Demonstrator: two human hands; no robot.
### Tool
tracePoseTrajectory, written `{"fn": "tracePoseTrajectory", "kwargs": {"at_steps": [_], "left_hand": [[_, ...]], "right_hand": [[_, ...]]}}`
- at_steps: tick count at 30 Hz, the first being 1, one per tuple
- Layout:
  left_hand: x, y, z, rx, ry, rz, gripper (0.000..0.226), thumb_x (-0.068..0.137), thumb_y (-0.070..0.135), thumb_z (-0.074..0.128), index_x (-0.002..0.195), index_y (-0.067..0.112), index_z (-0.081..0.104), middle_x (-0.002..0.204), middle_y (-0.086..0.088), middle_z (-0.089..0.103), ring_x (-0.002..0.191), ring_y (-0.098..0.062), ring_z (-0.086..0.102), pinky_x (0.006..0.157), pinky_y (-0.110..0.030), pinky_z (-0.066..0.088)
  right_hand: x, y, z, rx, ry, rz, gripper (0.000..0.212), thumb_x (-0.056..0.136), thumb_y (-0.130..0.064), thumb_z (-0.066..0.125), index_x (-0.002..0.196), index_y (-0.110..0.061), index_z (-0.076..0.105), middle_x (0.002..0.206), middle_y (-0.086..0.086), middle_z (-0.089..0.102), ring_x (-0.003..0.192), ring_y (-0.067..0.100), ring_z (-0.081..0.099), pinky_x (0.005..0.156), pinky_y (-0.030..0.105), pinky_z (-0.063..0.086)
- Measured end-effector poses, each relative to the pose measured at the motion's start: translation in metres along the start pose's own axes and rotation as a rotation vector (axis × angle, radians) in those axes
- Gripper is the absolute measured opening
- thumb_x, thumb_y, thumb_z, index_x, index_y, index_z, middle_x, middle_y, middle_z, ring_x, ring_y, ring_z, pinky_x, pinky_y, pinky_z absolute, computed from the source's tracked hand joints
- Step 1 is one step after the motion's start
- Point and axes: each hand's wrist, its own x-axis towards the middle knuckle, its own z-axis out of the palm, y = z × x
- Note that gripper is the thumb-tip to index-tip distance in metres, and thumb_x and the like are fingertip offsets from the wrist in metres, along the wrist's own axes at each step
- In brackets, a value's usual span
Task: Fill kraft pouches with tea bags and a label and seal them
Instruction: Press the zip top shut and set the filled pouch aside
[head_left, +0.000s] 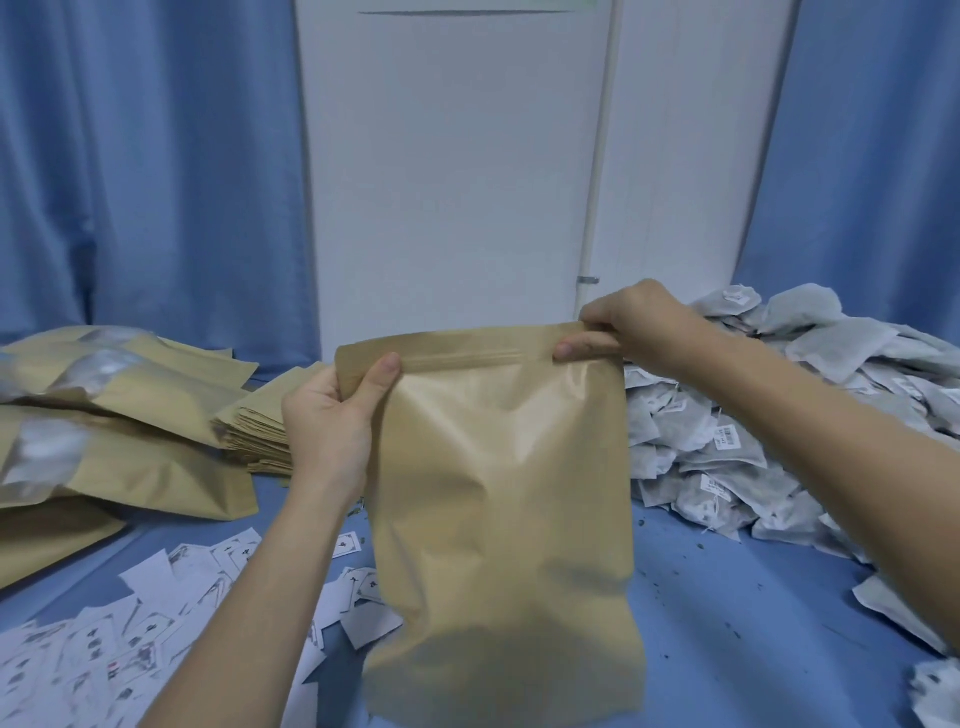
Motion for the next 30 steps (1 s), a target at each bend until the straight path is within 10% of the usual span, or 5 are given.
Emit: {"fn": "tracePoseTrajectory", "kwargs": {"at_steps": [7,15,19,30], "left_hand": [[-0.006,-0.002,0.005,0.037,-0.027,0.018,0.007,0.079,0.022,0.073,0.073,0.020,0.069,0.068,0.014,0.071,0.063,0.002,0.061,0.058,-0.014,0.049],[-0.009,0.001,0.015,-0.011,-0.030,0.000,0.027,0.080,0.023,0.072,0.071,0.000,0.060,0.060,0.003,0.052,0.064,-0.012,0.045,0.058,-0.027,0.036],[-0.006,0.003,0.008,0.033,-0.031,-0.022,0.018,0.075,0.030,0.074,0.067,0.016,0.066,0.060,0.012,0.065,0.061,-0.006,0.055,0.061,-0.028,0.045],[-0.007,0.010,0.010,-0.033,-0.081,-0.039,0.067,0.053,0.045,0.077,0.084,-0.013,0.062,0.077,-0.008,0.061,0.074,-0.018,0.053,0.070,-0.036,0.043]], "right_hand": [[0.019,-0.049,0.017,0.000,-0.028,-0.019,0.053,0.074,-0.072,0.045,0.097,-0.027,0.064,0.096,-0.006,0.065,0.093,0.018,0.056,0.071,0.029,0.038],[0.036,-0.109,0.057,-0.346,0.564,-0.008,0.059,0.076,-0.062,0.053,0.043,-0.016,0.034,0.040,0.008,0.050,0.039,0.025,0.049,0.043,0.022,0.024],[0.031,-0.079,0.052,-0.289,0.370,0.012,0.059,0.084,-0.067,0.041,0.056,-0.016,0.052,0.062,0.012,0.064,0.066,0.032,0.060,0.055,0.028,0.024],[0.010,-0.042,0.040,-0.276,0.513,0.230,0.069,0.091,-0.056,0.042,0.041,-0.010,0.037,0.038,0.004,0.028,0.049,0.025,0.035,0.049,0.031,0.013]]}}
